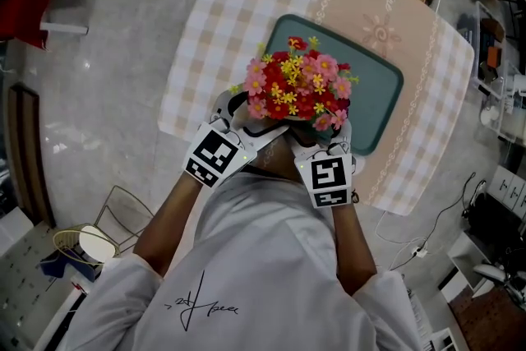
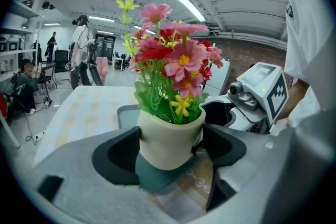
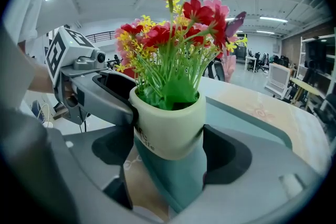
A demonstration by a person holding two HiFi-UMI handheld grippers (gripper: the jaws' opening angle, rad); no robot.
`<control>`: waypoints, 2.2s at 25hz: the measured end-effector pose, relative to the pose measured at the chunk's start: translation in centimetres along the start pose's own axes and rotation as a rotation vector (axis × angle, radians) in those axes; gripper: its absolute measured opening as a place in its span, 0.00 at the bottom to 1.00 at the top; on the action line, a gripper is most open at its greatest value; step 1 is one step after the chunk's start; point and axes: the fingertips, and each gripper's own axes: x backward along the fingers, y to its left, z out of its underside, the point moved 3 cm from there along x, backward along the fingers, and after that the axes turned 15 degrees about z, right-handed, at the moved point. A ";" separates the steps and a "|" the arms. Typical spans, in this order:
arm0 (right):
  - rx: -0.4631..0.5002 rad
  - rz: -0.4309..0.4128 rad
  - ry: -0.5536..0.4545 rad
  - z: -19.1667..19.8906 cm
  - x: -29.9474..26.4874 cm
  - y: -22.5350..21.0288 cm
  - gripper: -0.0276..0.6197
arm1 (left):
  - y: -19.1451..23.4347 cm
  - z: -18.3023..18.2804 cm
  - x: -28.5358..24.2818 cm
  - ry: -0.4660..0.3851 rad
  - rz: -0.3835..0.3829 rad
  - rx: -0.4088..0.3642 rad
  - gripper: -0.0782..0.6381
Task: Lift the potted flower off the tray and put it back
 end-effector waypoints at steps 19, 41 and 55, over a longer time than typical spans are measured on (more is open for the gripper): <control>-0.011 0.027 0.038 0.3 -2.8 0.1 0.69 | 2.9 1.0 -0.6 0.016 0.042 0.018 0.63; 0.072 0.054 0.037 0.9 -3.8 0.0 0.67 | 3.5 2.0 -1.1 0.044 0.025 -0.024 0.63; 0.035 0.062 0.035 1.1 -2.9 0.2 0.62 | 2.9 2.2 -0.3 -0.033 -0.028 0.001 0.63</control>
